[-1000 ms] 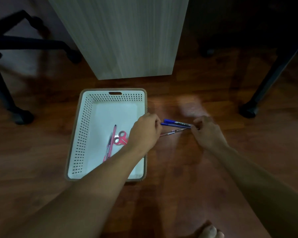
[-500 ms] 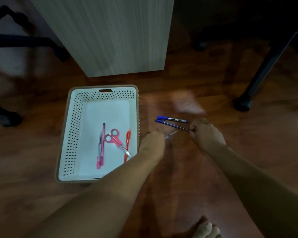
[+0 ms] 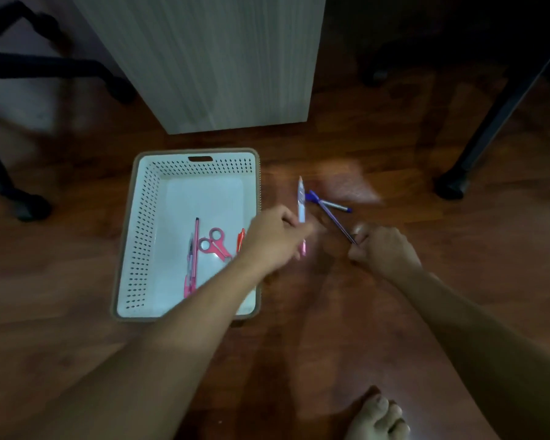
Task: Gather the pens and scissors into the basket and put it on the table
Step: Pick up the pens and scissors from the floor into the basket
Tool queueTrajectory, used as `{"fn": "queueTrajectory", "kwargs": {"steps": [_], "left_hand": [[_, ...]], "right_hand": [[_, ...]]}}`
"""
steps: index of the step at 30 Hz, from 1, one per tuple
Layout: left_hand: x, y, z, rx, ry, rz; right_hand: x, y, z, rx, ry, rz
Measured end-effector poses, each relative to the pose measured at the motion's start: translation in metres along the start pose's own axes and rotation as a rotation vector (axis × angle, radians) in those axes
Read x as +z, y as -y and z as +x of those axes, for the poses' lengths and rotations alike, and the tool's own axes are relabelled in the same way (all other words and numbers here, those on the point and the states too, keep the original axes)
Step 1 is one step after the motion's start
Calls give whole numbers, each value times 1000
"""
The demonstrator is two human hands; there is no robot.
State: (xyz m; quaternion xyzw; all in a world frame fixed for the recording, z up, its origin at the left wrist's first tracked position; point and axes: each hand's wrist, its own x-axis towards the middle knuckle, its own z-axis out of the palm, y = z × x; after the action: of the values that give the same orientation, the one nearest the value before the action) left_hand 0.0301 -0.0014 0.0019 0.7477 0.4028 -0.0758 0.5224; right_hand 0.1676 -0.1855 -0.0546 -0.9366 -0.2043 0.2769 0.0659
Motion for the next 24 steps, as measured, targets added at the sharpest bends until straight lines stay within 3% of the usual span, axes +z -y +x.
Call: {"fn": "queueTrajectory", "kwargs": {"steps": [2, 5, 10, 13, 17, 20, 24], "left_hand": [[-30, 2, 0, -2, -128, -48], [-70, 31, 7, -120, -261, 69], [-98, 82, 2, -292, -183, 205], [-100, 96, -1, -333, -165, 164], [-104, 104, 3, -213, -181, 103], [-116, 104, 10, -20, -333, 141], [-139, 106, 18, 223, -509, 219]], "right_hand": [[1, 10, -3, -11, 27, 230], [7, 42, -12, -113, 84, 368], [15, 101, -37, -263, 304, 522], [22, 119, -46, -261, 397, 553], [25, 123, -47, -259, 397, 494], [16, 120, -40, -226, 372, 535], [4, 106, -12, -224, 93, 393]]}}
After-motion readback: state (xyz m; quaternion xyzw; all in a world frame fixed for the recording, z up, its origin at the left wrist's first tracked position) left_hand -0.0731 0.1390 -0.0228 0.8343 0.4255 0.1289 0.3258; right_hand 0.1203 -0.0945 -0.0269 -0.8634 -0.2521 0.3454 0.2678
